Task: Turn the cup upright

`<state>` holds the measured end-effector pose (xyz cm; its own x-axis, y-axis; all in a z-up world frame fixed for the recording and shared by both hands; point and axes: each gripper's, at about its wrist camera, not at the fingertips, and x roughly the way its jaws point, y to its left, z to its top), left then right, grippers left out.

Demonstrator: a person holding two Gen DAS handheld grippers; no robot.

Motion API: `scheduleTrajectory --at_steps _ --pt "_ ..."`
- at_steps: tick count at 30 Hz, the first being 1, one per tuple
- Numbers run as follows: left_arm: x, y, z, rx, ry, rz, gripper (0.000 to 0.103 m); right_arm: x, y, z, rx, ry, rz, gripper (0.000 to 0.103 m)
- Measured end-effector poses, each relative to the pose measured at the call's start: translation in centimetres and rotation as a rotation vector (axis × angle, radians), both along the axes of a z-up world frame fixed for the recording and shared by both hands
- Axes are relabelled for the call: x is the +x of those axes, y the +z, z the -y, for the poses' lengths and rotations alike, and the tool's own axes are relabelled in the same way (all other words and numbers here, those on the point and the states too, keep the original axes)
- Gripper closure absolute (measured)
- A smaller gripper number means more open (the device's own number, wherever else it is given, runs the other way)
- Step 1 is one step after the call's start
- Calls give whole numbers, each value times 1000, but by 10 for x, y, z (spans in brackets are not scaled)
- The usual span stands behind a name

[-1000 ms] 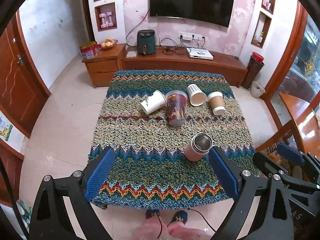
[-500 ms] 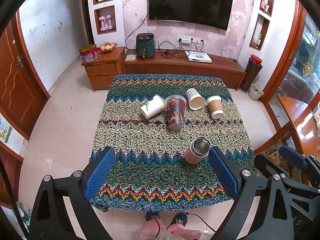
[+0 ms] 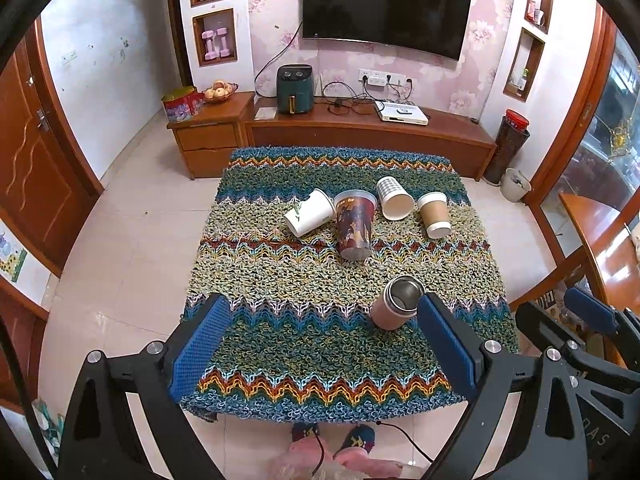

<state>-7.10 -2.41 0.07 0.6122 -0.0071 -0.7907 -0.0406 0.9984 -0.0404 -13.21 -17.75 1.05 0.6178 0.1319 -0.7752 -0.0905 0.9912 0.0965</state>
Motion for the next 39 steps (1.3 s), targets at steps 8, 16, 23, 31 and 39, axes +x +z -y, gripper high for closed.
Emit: scheduleTrajectory --at_steps 8,16,23,31,39 --pt "2 15 -2 14 16 49 7 2 14 3 -2 -6 63 33" --pt "5 21 1 19 16 64 7 5 26 3 2 -5 111 33" --pt "7 21 3 23 14 68 7 7 24 3 6 2 106 33" --pt "9 20 7 26 3 64 7 6 24 4 7 1 102 33" --pt "9 21 7 26 3 64 7 8 20 6 12 -5 96 33"
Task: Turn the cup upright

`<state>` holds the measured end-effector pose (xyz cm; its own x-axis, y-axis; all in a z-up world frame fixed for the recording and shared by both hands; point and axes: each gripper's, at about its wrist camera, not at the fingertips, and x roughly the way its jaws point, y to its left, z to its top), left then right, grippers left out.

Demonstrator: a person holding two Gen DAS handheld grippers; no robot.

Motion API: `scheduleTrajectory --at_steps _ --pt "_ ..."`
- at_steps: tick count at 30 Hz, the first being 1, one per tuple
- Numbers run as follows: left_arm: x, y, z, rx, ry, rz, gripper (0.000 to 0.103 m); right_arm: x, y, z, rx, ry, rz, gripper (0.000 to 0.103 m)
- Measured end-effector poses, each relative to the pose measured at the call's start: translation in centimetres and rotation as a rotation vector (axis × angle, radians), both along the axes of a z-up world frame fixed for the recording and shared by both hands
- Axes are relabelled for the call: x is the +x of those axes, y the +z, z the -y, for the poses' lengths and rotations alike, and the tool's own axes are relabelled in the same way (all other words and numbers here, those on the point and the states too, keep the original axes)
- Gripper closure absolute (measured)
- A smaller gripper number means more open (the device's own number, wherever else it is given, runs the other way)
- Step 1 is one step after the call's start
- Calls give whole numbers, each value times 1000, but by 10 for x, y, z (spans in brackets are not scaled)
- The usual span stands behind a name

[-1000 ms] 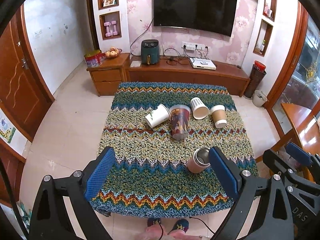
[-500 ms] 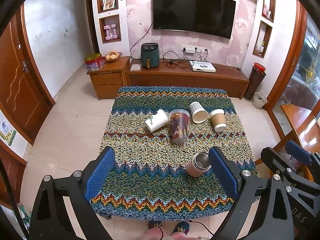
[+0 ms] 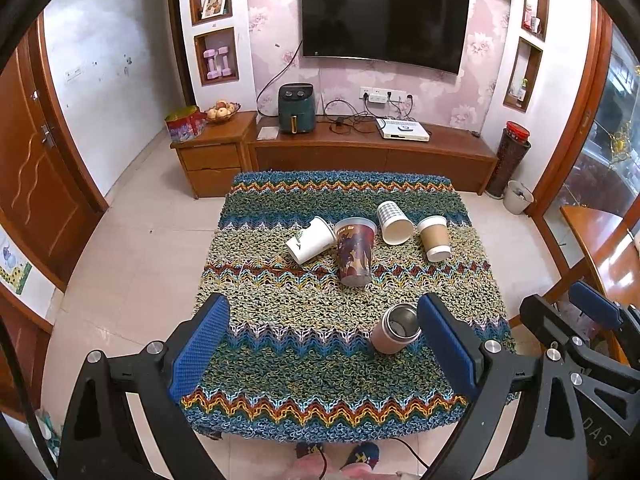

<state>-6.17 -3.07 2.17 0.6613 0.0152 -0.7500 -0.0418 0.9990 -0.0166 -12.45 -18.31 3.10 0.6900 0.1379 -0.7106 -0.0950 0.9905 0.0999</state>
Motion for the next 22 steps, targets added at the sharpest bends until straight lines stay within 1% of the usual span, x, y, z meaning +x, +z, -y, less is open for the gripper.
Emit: scheduleTrajectory --at_steps 13,22 --pt "3 -5 3 5 1 8 7 3 -3 0 2 -1 5 33" --pt "4 -6 -1 -3 -6 -8 7 2 -2 -2 4 0 2 33"
